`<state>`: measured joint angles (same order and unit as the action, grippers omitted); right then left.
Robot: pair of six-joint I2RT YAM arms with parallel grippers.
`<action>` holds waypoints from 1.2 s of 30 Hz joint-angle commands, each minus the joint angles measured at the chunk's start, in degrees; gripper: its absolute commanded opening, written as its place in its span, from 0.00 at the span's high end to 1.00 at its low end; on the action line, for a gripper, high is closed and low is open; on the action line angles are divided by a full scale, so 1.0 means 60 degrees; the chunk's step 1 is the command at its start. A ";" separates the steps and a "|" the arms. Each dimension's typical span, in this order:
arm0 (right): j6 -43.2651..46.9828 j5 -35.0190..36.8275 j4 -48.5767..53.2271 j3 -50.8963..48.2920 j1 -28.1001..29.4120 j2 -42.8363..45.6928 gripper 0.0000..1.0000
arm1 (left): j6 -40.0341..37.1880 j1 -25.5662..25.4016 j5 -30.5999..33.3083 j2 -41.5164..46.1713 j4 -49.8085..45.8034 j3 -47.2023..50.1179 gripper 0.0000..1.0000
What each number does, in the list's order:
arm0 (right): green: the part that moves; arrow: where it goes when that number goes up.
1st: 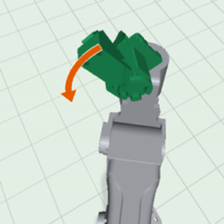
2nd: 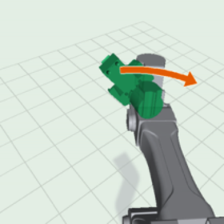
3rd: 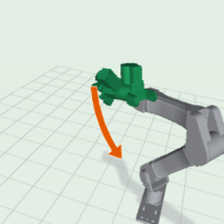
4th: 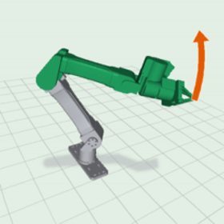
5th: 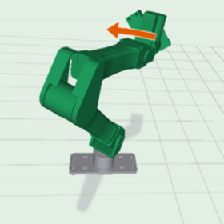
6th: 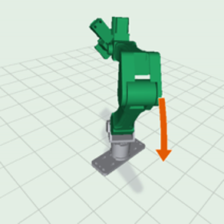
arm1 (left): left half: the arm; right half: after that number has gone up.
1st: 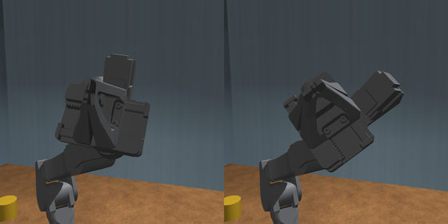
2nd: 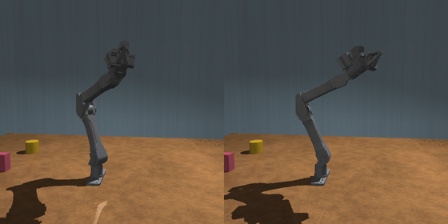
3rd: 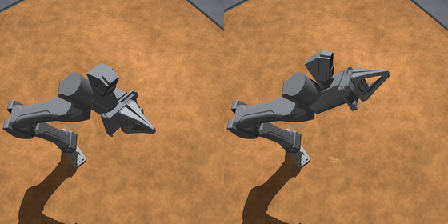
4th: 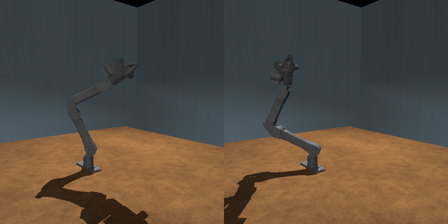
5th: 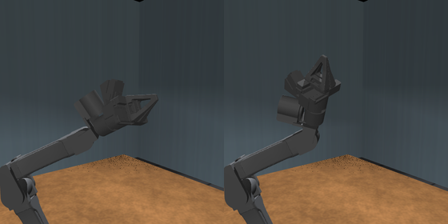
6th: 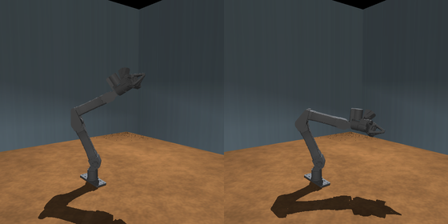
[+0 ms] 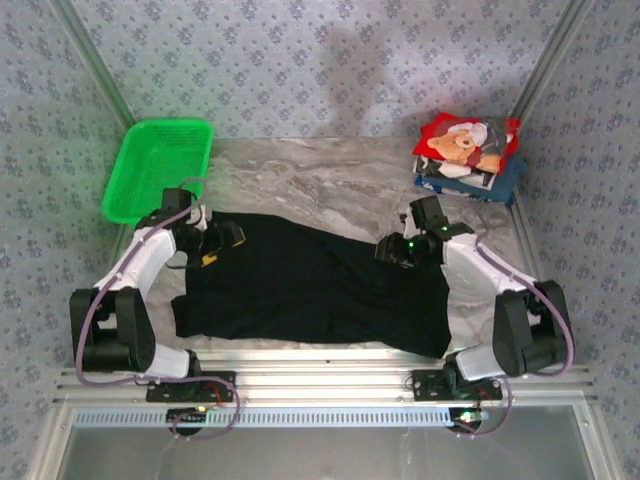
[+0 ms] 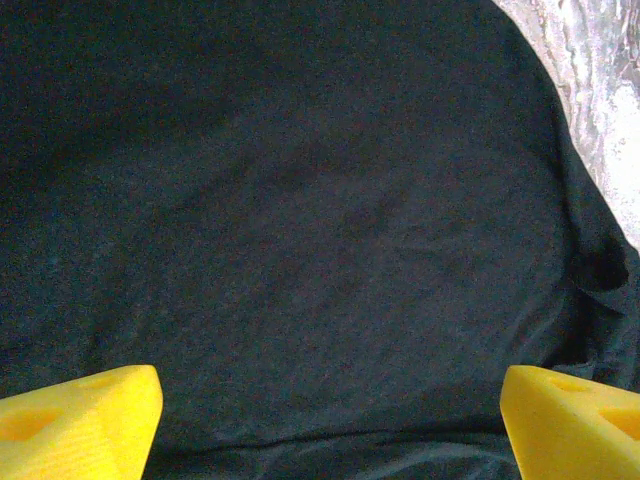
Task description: Fold and stack the t-shirts
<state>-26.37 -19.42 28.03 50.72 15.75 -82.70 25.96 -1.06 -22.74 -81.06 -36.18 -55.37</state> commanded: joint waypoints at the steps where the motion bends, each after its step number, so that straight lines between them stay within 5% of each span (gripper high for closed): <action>1: 0.0381 -0.0272 0.0155 0.0099 -0.0069 -0.0599 0.49 | -0.0239 0.0048 -0.0117 0.0004 -0.0033 -0.0335 0.12; 19: 0.0806 0.0058 -0.0172 -0.0153 -0.0014 -0.1715 0.63 | -0.0327 0.0059 0.0066 0.0033 -0.0065 -0.0252 0.12; 30: 0.0894 -0.0151 0.0273 0.0145 0.0000 -0.1221 1.00 | -0.0382 0.0320 0.0893 -0.0302 -0.0375 -0.1013 0.12; 36: 0.1073 0.0077 0.1007 0.0700 -0.0297 -0.0664 1.00 | -0.0893 0.0330 0.1989 -0.1076 -0.1146 -0.2604 0.13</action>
<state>-21.37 -19.73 30.04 51.68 15.18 -88.73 23.22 0.75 -15.22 -85.71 -39.81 -66.87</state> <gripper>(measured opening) 0.067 0.874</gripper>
